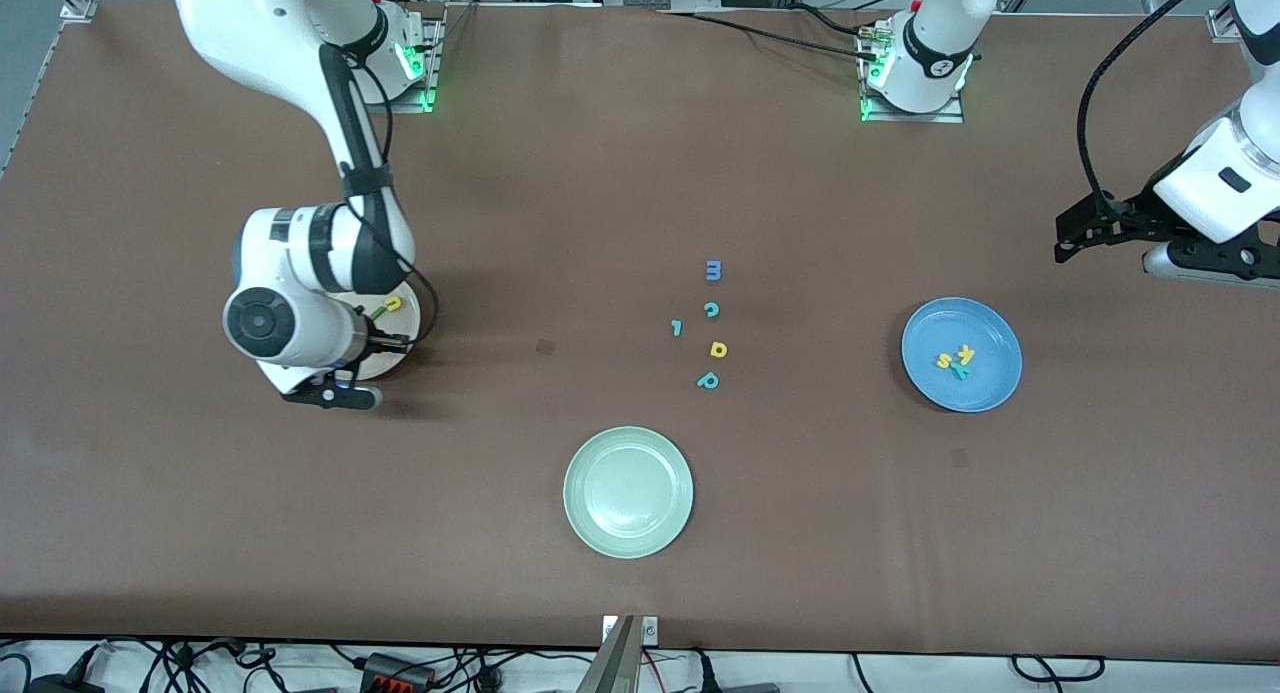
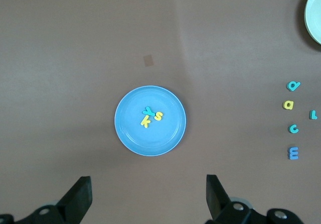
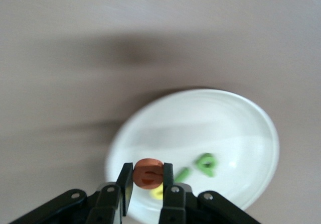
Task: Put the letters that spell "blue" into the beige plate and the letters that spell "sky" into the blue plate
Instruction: 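Place the orange e on the beige plate with the right gripper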
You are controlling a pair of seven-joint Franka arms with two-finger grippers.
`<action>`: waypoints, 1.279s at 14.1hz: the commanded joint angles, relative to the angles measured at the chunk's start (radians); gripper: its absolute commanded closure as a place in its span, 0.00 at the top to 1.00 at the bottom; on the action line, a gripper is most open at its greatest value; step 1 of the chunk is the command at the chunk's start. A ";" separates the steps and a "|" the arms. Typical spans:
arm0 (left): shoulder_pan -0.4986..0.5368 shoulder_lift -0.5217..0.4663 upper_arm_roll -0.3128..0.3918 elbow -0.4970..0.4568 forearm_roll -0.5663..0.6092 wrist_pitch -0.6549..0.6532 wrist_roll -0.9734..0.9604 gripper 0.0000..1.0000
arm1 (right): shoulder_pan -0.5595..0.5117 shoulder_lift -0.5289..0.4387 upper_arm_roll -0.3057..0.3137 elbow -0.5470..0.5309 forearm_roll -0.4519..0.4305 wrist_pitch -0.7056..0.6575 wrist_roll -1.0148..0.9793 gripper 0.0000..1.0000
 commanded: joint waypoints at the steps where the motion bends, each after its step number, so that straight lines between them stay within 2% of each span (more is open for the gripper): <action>1: -0.001 0.014 -0.001 0.031 -0.002 -0.013 -0.007 1.00 | -0.049 -0.002 -0.007 -0.069 0.006 0.027 -0.102 0.08; 4: -0.003 0.014 -0.001 0.031 -0.002 -0.013 -0.007 1.00 | -0.081 0.001 -0.007 -0.126 0.006 0.079 -0.150 0.09; 5: -0.003 0.014 -0.001 0.031 -0.002 -0.013 -0.007 1.00 | -0.081 0.001 -0.007 -0.129 0.009 0.079 -0.150 0.30; 6: -0.003 0.014 -0.001 0.031 -0.002 -0.013 -0.007 1.00 | -0.084 0.001 -0.007 -0.129 0.012 0.081 -0.148 0.90; 7: -0.003 0.014 -0.001 0.033 -0.002 -0.013 -0.007 1.00 | -0.086 -0.001 -0.007 -0.123 0.012 0.073 -0.148 1.00; 10: -0.003 0.014 -0.001 0.033 -0.002 -0.013 -0.007 1.00 | -0.070 -0.056 -0.010 -0.095 0.015 0.027 -0.130 1.00; 12: -0.003 0.014 -0.001 0.031 -0.002 -0.013 -0.007 1.00 | -0.083 -0.097 -0.011 -0.026 0.016 -0.058 -0.133 1.00; 16: -0.003 0.014 -0.001 0.031 -0.002 -0.013 -0.007 1.00 | -0.110 -0.108 -0.034 0.249 0.015 -0.342 -0.144 1.00; 18: -0.001 0.014 -0.001 0.031 -0.002 -0.014 -0.007 1.00 | -0.127 -0.111 -0.037 0.336 0.016 -0.439 -0.144 1.00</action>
